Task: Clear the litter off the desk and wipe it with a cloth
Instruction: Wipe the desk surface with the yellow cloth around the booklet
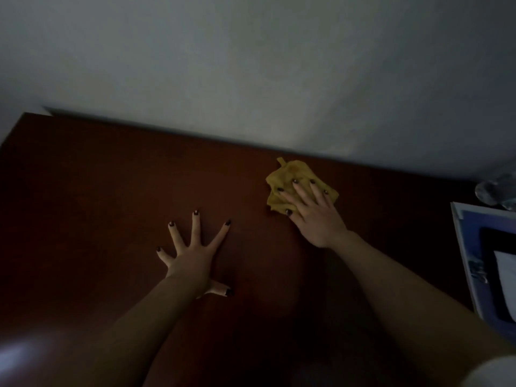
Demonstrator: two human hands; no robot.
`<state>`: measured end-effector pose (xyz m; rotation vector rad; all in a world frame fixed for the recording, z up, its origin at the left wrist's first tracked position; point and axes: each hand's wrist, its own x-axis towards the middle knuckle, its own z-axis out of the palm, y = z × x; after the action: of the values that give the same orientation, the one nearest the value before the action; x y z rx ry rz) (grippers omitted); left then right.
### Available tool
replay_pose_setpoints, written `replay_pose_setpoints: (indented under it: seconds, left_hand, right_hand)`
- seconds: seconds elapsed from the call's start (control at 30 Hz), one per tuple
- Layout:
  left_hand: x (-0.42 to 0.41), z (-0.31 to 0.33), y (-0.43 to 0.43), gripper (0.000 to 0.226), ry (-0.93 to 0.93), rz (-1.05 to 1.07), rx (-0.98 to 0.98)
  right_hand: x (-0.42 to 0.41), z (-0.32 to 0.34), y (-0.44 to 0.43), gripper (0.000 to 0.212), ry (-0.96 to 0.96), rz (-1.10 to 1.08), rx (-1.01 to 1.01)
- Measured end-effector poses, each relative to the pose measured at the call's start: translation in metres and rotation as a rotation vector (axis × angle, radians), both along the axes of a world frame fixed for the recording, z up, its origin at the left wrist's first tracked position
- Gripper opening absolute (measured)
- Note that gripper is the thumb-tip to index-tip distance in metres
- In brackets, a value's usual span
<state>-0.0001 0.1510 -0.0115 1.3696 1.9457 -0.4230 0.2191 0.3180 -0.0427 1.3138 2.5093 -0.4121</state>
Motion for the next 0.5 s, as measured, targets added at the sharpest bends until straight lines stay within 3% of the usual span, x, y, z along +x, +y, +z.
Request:
replay_pose_setpoints:
  seconds: [0.27,0.5]
  left_hand:
    - [0.0,-0.003,-0.001,0.135,0.003,-0.008,0.014]
    - [0.0,0.003,0.0,0.136,-0.015,-0.009,0.022]
  right_hand:
    - [-0.002,0.003,0.065,0.054,-0.024,-0.356,-0.092]
    - [0.033,0.009,-0.059,0.062,-0.103,0.122,-0.018]
